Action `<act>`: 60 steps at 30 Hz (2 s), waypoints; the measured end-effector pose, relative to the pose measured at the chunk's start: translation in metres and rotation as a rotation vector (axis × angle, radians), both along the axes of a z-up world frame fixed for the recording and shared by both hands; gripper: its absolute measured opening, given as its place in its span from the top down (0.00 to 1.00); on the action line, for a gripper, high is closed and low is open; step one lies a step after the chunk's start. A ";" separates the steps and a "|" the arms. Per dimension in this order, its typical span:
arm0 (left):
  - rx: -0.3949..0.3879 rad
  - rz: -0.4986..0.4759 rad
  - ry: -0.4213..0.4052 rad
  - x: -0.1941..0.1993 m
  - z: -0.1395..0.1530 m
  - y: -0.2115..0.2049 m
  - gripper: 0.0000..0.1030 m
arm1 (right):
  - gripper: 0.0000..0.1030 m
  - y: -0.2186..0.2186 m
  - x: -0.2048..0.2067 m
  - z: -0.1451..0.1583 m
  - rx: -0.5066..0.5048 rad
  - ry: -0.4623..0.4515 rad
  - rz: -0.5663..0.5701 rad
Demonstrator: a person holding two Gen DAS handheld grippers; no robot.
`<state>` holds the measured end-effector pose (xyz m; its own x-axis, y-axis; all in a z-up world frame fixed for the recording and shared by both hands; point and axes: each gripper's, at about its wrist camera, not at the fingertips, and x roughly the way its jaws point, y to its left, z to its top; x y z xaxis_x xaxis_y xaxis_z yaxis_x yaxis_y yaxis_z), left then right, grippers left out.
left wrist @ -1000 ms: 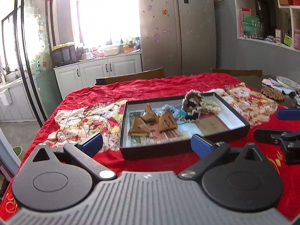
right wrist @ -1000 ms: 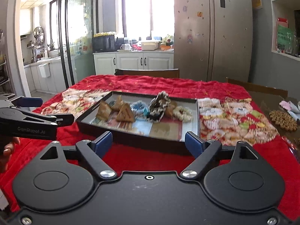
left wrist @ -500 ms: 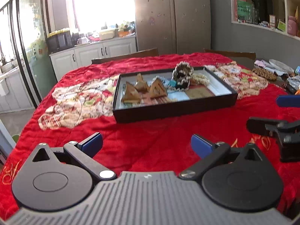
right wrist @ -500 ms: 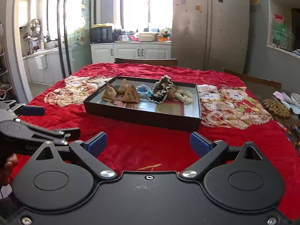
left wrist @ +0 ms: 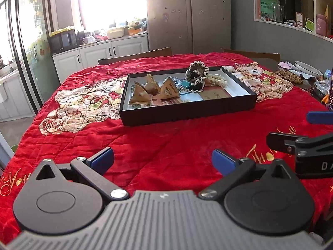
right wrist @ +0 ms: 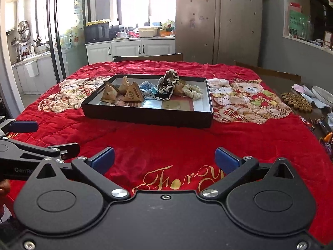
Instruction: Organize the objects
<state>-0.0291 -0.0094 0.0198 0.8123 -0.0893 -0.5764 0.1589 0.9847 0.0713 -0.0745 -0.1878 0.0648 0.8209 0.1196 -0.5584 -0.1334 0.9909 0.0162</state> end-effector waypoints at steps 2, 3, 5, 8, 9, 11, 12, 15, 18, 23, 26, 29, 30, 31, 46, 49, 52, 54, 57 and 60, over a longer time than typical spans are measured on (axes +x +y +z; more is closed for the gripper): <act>-0.006 0.005 0.008 0.001 -0.002 0.001 0.00 | 0.00 0.000 -0.001 -0.001 -0.005 -0.009 0.005; -0.008 0.007 0.014 0.001 -0.003 0.002 0.00 | 0.00 0.000 -0.002 -0.001 -0.008 -0.013 0.005; -0.009 0.008 0.026 0.003 -0.004 0.002 0.00 | 0.00 -0.001 -0.001 -0.002 -0.006 -0.009 -0.002; -0.011 0.004 0.029 0.003 -0.005 0.002 0.00 | 0.00 -0.002 0.000 -0.003 0.006 0.003 -0.007; -0.009 0.002 0.027 0.002 -0.005 0.002 0.00 | 0.00 -0.002 0.001 -0.003 0.005 0.003 -0.008; -0.001 0.002 0.024 0.001 -0.005 0.001 0.00 | 0.00 -0.002 0.001 -0.004 0.006 0.004 -0.007; 0.001 0.002 0.023 0.000 -0.005 0.001 0.00 | 0.00 -0.002 0.001 -0.004 0.007 0.005 -0.005; 0.005 0.005 0.023 0.000 -0.004 0.000 0.00 | 0.00 -0.002 0.001 -0.005 0.010 0.010 -0.003; 0.004 0.008 0.026 0.001 -0.004 0.000 0.00 | 0.00 -0.003 0.003 -0.006 0.018 0.019 -0.004; 0.003 0.009 0.034 0.001 -0.005 0.001 0.00 | 0.00 -0.004 0.002 -0.006 0.019 0.015 -0.002; -0.002 0.003 0.038 0.001 -0.005 0.001 0.00 | 0.00 -0.004 0.002 -0.006 0.020 0.013 -0.003; -0.003 0.002 0.035 0.000 -0.005 0.000 0.00 | 0.00 -0.004 0.002 -0.006 0.020 0.015 -0.001; -0.002 0.003 0.033 0.000 -0.004 0.000 0.00 | 0.00 -0.004 0.002 -0.006 0.020 0.015 -0.002; 0.000 0.003 0.031 0.000 -0.004 0.000 0.00 | 0.00 -0.004 0.002 -0.006 0.020 0.015 -0.001; 0.018 -0.010 -0.001 -0.003 -0.002 -0.004 0.00 | 0.00 -0.003 0.003 -0.009 0.022 0.027 0.003; 0.018 -0.011 -0.004 -0.003 -0.002 -0.004 0.00 | 0.00 -0.003 0.003 -0.010 0.022 0.030 0.002; 0.019 -0.011 -0.003 -0.003 -0.002 -0.004 0.00 | 0.00 -0.003 0.003 -0.010 0.023 0.032 0.000; 0.018 -0.011 -0.002 -0.003 -0.002 -0.004 0.00 | 0.00 -0.003 0.004 -0.010 0.023 0.031 0.001; 0.019 -0.011 -0.003 -0.003 -0.002 -0.004 0.00 | 0.00 -0.003 0.004 -0.010 0.022 0.032 0.001; 0.021 -0.013 -0.005 -0.003 -0.003 -0.004 0.00 | 0.00 -0.003 0.004 -0.010 0.022 0.032 0.002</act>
